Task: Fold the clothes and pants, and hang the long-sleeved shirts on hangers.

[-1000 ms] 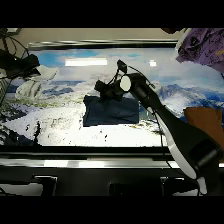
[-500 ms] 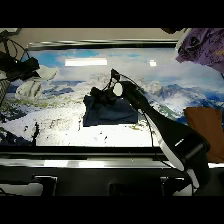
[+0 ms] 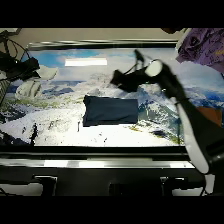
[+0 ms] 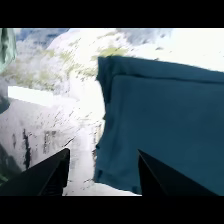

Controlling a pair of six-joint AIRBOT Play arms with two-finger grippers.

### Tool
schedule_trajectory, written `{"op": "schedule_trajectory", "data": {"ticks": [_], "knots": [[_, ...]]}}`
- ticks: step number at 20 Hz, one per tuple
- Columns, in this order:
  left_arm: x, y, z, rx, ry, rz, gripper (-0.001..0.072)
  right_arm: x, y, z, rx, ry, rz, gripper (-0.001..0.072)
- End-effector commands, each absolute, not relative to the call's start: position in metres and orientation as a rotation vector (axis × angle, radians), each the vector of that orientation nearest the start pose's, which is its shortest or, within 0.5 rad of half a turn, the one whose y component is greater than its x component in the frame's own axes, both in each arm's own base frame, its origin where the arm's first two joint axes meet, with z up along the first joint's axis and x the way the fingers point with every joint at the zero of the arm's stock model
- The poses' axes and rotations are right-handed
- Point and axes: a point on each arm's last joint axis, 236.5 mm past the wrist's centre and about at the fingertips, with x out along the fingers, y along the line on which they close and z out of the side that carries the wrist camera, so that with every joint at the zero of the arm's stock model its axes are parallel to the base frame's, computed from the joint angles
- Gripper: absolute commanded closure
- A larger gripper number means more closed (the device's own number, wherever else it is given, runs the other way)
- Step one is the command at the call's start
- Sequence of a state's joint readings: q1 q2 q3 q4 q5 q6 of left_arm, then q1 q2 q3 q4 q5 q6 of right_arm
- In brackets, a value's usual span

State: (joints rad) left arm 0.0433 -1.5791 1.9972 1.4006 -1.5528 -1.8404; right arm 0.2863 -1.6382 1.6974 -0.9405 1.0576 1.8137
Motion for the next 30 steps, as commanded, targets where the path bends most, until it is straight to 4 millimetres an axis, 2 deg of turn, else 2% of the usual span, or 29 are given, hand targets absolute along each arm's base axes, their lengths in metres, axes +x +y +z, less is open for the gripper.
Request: {"op": "schedule_trajectory", "data": {"ticks": [1,2,3,4,6,8,11,14,15,16,21,22,23,24,25,27,30], "knots": [[0.469,-0.019,0.156,-0.364,1.139,0.042,0.0689,0.486,0.132,0.101,0.607,1.144,0.377,0.0219],[0.469,-0.019,0.156,-0.364,1.139,0.042,0.0689,0.487,0.096,0.09,0.64,1.152,0.338,0.0219],[0.469,-0.019,0.156,-0.364,1.14,0.042,0.0689,0.485,0.07,0.076,0.685,1.165,0.318,0.0219],[0.469,-0.019,0.156,-0.364,1.14,0.042,0.0689,0.479,0.053,0.06,0.75,1.186,0.317,0.022],[0.469,-0.019,0.156,-0.364,1.14,0.042,0.0689,0.468,0.043,0.028,0.856,1.222,0.358,0.0224],[0.469,-0.019,0.156,-0.356,1.14,0.037,0.0689,0.457,0.053,-0.004,0.928,1.28,0.389,0.0238],[0.469,-0.018,0.156,-0.353,1.139,0.044,0.0689,0.451,0.08,-0.041,0.948,1.348,0.434,0.024],[0.469,-0.018,0.156,-0.352,1.139,0.044,0.0689,0.444,0.116,-0.071,0.924,1.429,0.473,0.0244],[0.469,-0.018,0.156,-0.352,1.139,0.044,0.0688,0.441,0.128,-0.079,0.917,1.454,0.485,0.0294],[0.469,-0.018,0.156,-0.352,1.139,0.044,0.0689,0.439,0.139,-0.083,0.914,1.465,0.497,0.0304],[0.469,-0.018,0.156,-0.352,1.139,0.044,0.0689,0.441,0.172,-0.098,0.889,1.473,0.491,0.0337],[0.469,-0.018,0.156,-0.352,1.139,0.044,0.0688,0.44,0.177,-0.098,0.881,1.476,0.498,0.0386],[0.469,-0.018,0.156,-0.352,1.139,0.044,0.0688,0.438,0.181,-0.098,0.873,1.482,0.506,0.0464],[0.469,-0.018,0.156,-0.352,1.139,0.044,0.0689,0.437,0.185,-0.097,0.875,1.482,0.513,0.0608],[0.469,-0.018,0.156,-0.352,1.139,0.044,0.0688,0.44,0.187,-0.092,0.892,1.471,0.521,0.0681],[0.469,-0.018,0.156,-0.353,1.139,0.044,0.0688,0.459,0.181,-0.072,0.922,1.406,0.516,0.0683],[0.469,-0.018,0.156,-0.353,1.139,0.044,0.0689,0.505,0.143,-0.031,0.963,1.288,0.443,0.0683]]}}
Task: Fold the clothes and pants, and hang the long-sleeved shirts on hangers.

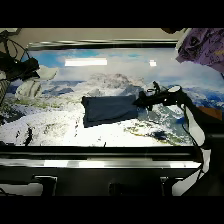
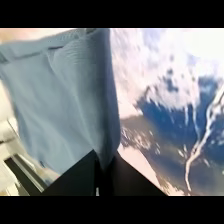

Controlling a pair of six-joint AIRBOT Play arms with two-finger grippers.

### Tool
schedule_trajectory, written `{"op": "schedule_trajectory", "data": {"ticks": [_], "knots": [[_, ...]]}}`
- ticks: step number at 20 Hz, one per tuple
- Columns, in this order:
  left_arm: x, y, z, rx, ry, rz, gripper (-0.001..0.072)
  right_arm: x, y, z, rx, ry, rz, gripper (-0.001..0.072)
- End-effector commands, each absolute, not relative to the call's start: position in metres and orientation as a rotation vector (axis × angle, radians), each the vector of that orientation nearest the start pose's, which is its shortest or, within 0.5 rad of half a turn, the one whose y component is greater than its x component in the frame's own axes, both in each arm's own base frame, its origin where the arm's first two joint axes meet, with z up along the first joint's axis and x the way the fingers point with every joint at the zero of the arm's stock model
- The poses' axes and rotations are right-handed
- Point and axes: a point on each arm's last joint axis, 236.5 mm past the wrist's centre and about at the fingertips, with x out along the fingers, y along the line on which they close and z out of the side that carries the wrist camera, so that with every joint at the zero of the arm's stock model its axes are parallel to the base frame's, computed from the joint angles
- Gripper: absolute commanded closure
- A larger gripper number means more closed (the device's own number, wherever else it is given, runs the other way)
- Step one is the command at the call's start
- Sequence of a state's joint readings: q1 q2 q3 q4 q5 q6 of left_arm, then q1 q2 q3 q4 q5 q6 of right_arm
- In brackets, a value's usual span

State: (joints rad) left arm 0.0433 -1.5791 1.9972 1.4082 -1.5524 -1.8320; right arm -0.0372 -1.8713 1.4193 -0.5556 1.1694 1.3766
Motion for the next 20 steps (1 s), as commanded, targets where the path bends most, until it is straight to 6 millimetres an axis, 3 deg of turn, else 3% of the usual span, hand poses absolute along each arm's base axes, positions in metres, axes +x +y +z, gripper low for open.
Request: {"op": "schedule_trajectory", "data": {"ticks": [1,6,11,14,16,20], "knots": [[0.469,-0.018,0.156,-0.353,1.139,0.044,0.0689,0.52,0.123,-0.02,0.961,1.247,0.4,0.0683],[0.469,-0.018,0.156,-0.353,1.139,0.044,0.0688,0.557,0.018,0.015,0.934,1.1,0.196,0.0683],[0.469,-0.018,0.156,-0.353,1.139,0.044,0.0689,0.567,-0.1,0.05,0.998,0.931,-0.005,0.0684],[0.469,-0.018,0.156,-0.353,1.139,0.044,0.0688,0.558,-0.17,0.073,1.021,0.835,-0.141,0.0684],[0.469,-0.018,0.156,-0.353,1.139,0.044,0.0688,0.546,-0.206,0.086,1.036,0.798,-0.233,0.0684],[0.468,-0.018,0.156,-0.353,1.141,0.044,0.0689,0.511,-0.247,0.113,1.07,0.755,-0.42,0.0684]]}}
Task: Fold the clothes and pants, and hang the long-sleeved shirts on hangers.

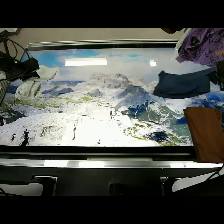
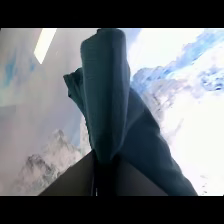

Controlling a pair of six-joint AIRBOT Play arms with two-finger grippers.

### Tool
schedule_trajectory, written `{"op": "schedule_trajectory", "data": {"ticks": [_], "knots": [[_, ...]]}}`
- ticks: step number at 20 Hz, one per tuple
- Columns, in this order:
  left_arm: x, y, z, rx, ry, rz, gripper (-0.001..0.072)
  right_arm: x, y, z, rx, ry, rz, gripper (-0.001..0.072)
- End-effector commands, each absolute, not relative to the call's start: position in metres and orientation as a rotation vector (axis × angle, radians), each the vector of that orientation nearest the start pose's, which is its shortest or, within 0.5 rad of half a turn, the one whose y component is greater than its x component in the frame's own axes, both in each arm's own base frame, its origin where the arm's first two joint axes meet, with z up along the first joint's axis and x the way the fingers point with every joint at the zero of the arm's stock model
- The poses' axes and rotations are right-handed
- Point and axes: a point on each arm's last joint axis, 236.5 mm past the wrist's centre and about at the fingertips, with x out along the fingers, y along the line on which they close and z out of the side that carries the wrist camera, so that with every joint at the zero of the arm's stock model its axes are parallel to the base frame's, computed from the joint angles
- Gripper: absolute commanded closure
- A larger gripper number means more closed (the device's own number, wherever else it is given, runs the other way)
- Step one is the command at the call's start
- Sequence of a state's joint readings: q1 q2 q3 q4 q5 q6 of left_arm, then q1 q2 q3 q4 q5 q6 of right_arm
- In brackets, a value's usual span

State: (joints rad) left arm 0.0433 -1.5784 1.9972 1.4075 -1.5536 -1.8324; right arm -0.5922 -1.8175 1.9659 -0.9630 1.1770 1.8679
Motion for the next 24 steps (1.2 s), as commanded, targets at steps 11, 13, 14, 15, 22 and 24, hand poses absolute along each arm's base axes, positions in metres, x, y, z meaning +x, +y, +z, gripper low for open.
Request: {"op": "schedule_trajectory", "data": {"ticks": [11,13,14,15,22,24], "knots": [[0.455,-0.018,0.15,-0.347,1.203,0.047,0.0689,0.384,-0.259,0.131,0.936,1.001,-0.822,0.0683],[0.454,-0.018,0.15,-0.347,1.205,0.048,0.0688,0.362,-0.26,0.123,0.88,1.093,-0.869,0.0683],[0.454,-0.018,0.15,-0.346,1.205,0.048,0.0688,0.35,-0.263,0.12,0.858,1.128,-0.909,0.0683],[0.453,-0.018,0.15,-0.346,1.208,0.048,0.0688,0.338,-0.267,0.116,0.835,1.162,-0.956,0.0683],[0.453,-0.018,0.15,-0.345,1.212,0.047,0.0688,0.269,-0.283,0.091,0.683,1.338,-1.172,0.0681],[0.453,-0.018,0.15,-0.345,1.212,0.047,0.0688,0.256,-0.277,0.083,0.672,1.354,-1.184,0.0681]]}}
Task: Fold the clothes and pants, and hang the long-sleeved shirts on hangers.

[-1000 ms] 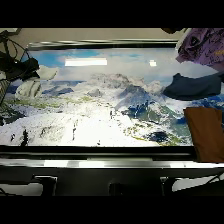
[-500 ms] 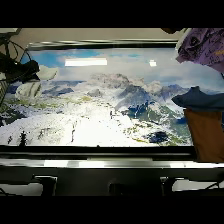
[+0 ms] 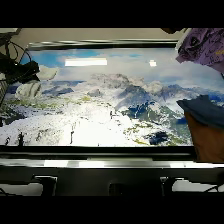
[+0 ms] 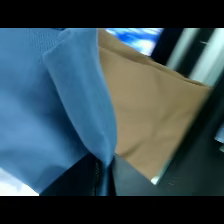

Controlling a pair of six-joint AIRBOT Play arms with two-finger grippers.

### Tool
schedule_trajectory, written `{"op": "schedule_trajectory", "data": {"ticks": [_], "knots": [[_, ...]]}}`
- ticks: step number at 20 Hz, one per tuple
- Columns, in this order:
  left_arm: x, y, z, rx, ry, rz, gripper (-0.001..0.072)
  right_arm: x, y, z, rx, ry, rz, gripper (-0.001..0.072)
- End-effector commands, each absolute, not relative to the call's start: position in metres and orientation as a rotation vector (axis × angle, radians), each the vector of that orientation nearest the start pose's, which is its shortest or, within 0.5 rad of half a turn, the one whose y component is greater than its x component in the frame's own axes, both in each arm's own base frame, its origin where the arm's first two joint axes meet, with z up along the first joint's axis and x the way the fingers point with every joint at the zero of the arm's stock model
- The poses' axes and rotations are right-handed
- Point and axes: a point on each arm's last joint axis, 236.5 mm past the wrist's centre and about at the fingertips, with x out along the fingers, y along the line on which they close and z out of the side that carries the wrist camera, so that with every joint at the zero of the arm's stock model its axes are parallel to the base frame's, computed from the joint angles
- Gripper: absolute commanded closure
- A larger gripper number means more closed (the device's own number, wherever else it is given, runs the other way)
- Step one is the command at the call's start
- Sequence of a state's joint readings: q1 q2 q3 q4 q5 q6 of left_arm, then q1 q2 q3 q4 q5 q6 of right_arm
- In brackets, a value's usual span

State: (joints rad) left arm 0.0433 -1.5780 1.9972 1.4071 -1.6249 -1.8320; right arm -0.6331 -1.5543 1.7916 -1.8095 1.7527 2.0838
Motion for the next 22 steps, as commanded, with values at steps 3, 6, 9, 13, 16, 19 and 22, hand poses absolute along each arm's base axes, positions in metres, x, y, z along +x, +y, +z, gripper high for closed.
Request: {"op": "schedule_trajectory", "data": {"ticks": [3,6,9,13,16,19,22], "knots": [[0.453,-0.018,0.15,-0.345,1.212,0.048,0.0688,0.23,-0.265,0.072,0.663,1.408,-1.22,0.0681],[0.453,-0.018,0.15,-0.346,1.212,0.048,0.0688,0.201,-0.255,0.063,0.63,1.463,-1.259,0.068],[0.453,-0.018,0.15,-0.346,1.212,0.048,0.0689,0.175,-0.25,0.057,0.586,1.494,-1.303,0.068],[0.453,-0.018,0.15,-0.346,1.212,0.048,0.0689,0.157,-0.252,0.054,0.53,1.517,-1.345,0.068],[0.452,-0.019,0.15,-0.345,1.212,0.047,0.0688,0.153,-0.252,0.05,0.526,1.522,-1.367,0.0679],[0.452,-0.019,0.15,-0.345,1.212,0.047,0.0688,0.148,-0.251,0.042,0.513,1.545,-1.369,0.0679],[0.452,-0.019,0.15,-0.345,1.212,0.047,0.0688,0.143,-0.253,0.037,0.482,1.559,-1.379,0.0677]]}}
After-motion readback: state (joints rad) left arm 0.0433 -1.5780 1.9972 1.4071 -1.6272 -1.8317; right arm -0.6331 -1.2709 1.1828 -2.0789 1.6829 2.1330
